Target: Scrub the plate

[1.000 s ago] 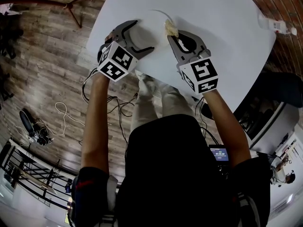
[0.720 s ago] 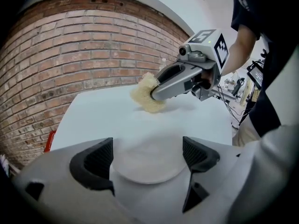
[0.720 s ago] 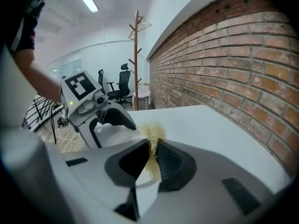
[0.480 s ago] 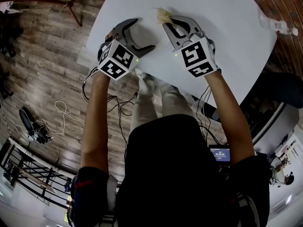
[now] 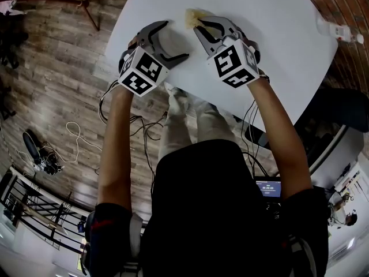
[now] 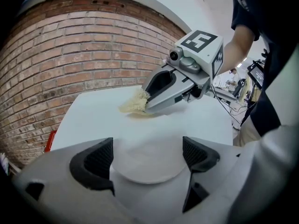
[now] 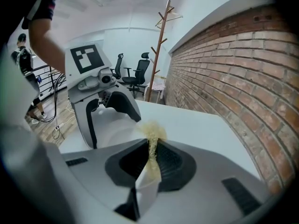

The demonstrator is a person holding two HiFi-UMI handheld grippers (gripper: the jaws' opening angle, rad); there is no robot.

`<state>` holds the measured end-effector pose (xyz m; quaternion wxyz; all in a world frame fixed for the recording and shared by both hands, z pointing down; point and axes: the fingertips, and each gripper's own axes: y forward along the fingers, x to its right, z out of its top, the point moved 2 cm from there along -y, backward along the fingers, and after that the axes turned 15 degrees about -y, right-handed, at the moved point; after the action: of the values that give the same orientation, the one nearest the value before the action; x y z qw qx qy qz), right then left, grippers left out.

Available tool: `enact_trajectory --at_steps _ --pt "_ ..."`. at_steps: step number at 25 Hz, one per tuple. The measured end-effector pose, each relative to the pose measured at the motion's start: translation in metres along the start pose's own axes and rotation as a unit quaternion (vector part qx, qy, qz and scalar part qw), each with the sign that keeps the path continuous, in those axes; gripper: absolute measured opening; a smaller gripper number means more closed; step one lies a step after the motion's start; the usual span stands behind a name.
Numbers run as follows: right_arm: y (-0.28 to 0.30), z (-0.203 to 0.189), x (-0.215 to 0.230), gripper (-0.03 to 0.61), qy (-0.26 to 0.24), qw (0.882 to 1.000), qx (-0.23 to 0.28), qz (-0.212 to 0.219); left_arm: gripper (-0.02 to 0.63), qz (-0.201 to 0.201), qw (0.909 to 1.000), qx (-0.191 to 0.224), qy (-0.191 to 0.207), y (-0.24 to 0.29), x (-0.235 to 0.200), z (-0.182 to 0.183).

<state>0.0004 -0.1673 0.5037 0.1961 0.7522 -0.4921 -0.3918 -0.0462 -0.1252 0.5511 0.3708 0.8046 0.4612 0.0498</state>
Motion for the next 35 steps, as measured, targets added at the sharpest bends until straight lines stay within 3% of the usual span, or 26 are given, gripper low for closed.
enact_trajectory --at_steps 10,35 --pt "0.016 -0.009 -0.022 0.054 -0.029 0.998 -0.027 0.057 0.442 -0.002 1.0000 0.004 0.001 0.000 0.000 0.001" --pt "0.001 -0.009 -0.055 0.054 0.011 0.996 -0.016 0.083 0.442 -0.010 0.9999 -0.003 0.007 0.001 -0.001 0.000"
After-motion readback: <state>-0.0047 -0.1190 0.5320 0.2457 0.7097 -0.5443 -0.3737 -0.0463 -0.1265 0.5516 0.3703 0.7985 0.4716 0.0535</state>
